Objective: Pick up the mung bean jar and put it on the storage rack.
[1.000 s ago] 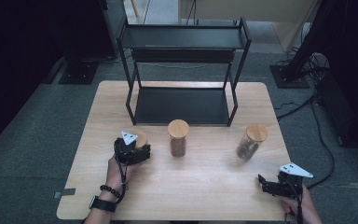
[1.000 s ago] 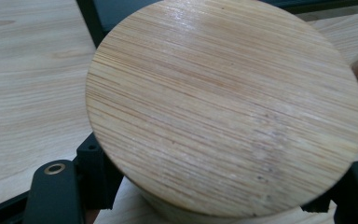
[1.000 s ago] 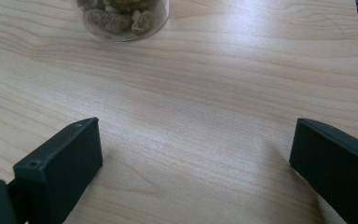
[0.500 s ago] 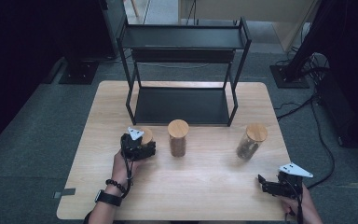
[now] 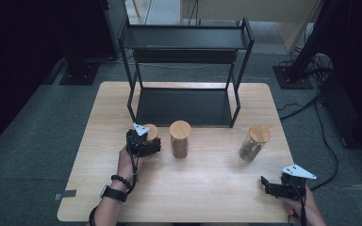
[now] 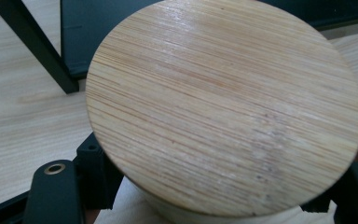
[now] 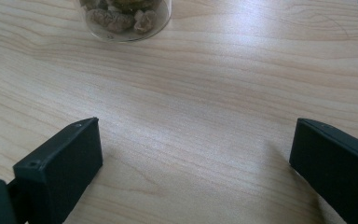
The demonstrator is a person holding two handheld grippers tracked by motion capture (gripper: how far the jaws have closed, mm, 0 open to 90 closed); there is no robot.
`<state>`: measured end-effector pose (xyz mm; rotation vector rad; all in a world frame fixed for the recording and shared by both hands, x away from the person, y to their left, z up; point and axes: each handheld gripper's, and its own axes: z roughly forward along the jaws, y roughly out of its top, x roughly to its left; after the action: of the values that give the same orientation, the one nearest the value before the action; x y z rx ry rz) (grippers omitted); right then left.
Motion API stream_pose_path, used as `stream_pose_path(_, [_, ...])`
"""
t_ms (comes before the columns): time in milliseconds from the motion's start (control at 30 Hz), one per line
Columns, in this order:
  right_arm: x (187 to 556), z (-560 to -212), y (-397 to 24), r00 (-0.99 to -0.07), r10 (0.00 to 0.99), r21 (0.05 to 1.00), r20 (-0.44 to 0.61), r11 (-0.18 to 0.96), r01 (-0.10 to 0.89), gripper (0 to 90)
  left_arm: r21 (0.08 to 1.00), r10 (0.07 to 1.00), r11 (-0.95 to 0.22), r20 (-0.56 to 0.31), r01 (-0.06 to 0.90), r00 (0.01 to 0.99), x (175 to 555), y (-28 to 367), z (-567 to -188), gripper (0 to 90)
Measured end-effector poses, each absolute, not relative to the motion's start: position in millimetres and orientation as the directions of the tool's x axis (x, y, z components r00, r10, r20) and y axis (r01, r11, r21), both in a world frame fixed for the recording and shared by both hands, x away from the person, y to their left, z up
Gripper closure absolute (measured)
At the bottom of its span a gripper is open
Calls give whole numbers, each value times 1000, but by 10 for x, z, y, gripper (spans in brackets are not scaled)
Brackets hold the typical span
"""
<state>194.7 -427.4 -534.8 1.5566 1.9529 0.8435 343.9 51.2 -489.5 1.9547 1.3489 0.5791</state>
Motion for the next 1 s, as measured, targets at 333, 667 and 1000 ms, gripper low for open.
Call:
stream_pose_path(333, [1948, -5348, -4275, -222, 975, 730, -1, 153, 666, 19, 747, 930, -231, -18, 623, 367, 3552, 445, -4842, 257])
stream_pose_path(667, [1948, -5348, -4275, -224, 975, 730, -2, 155, 665, 19, 749, 937, -204, -36, 631, 347, 3717, 422, -4790, 257])
stream_pose_path(1000, [1949, -5349, -4275, -225, 974, 730, 0, 154, 666, 19, 751, 939, -202, -35, 628, 343, 3858, 371, -4748, 257])
